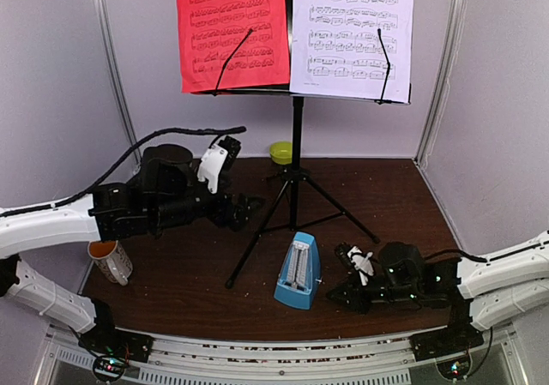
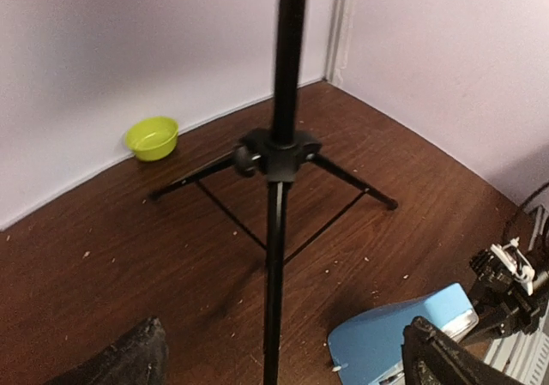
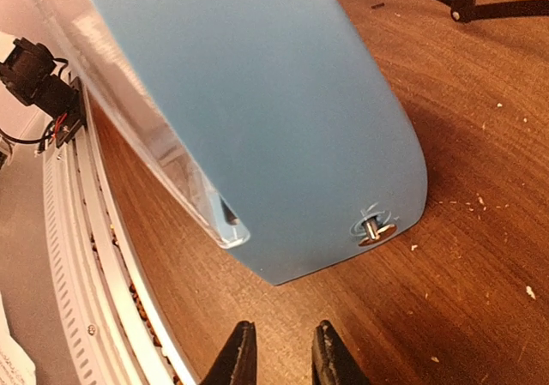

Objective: Set up the instrument practice props

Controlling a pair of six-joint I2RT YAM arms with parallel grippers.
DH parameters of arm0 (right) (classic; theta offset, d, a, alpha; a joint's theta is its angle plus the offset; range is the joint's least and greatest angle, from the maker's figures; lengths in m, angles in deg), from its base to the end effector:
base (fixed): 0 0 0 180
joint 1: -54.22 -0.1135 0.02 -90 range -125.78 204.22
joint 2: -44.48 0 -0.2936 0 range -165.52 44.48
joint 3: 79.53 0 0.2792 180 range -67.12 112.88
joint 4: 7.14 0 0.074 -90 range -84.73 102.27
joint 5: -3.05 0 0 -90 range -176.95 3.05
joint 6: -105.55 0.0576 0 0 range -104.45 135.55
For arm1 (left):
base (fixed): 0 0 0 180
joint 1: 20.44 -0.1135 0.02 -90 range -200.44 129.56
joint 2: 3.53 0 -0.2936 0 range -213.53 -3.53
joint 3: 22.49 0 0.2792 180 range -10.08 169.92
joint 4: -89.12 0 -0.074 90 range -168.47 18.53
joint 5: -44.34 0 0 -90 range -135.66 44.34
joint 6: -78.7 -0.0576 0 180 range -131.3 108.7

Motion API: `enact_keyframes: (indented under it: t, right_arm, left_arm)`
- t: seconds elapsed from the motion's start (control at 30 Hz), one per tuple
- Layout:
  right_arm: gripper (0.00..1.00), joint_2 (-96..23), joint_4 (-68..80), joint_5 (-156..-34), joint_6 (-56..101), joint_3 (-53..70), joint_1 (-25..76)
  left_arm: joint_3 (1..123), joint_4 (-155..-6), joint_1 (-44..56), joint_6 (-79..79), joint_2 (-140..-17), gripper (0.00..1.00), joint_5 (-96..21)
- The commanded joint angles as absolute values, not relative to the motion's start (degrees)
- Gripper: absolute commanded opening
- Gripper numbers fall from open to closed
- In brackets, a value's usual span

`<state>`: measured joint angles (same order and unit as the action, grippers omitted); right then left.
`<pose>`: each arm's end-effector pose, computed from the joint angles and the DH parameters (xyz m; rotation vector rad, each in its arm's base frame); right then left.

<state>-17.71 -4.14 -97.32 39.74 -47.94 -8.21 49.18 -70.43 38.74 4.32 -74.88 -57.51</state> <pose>0.0983 0.2106 0.1588 -0.8756 2.1774 1.0169 0.1781 -0.2754 0.3484 0.5979 1.8811 -0.6729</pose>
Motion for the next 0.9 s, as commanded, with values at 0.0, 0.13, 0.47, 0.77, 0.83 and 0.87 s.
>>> enact_keyframes:
  t: [0.0,0.13,0.47,0.77,0.83,0.87]
  right_arm:
    - [0.23,-24.37,-17.41,-94.38,38.14,-48.35,-10.19]
    - [0.21,-31.89,-22.98,-93.72,38.32,-45.36,-12.72]
    - [0.22,-37.24,-31.46,-93.27,40.24,-41.81,-17.43]
    - [0.4,-11.19,-8.03,-87.67,37.62,-42.75,-16.42]
    - [0.45,-5.91,-0.48,-85.7,38.37,-40.55,-14.62]
    - [0.48,-4.44,2.67,-85.14,39.09,-39.48,-12.64]
  left_arm:
    - [45.54,-66.98,38.49,19.18,-69.29,0.98,-70.0]
    - [41.74,-65.01,38.45,24.56,-65.1,0.98,-71.73]
    - [38.89,-67.42,43.68,20.21,-65.64,0.98,-61.45]
    - [42.55,-77.89,52.19,12.78,-77.78,0.87,-58.53]
    - [43.13,-79.88,52.57,13.59,-79.89,0.85,-59.36]
    - [43.41,-80.74,52.93,13.7,-81.04,0.84,-60.16]
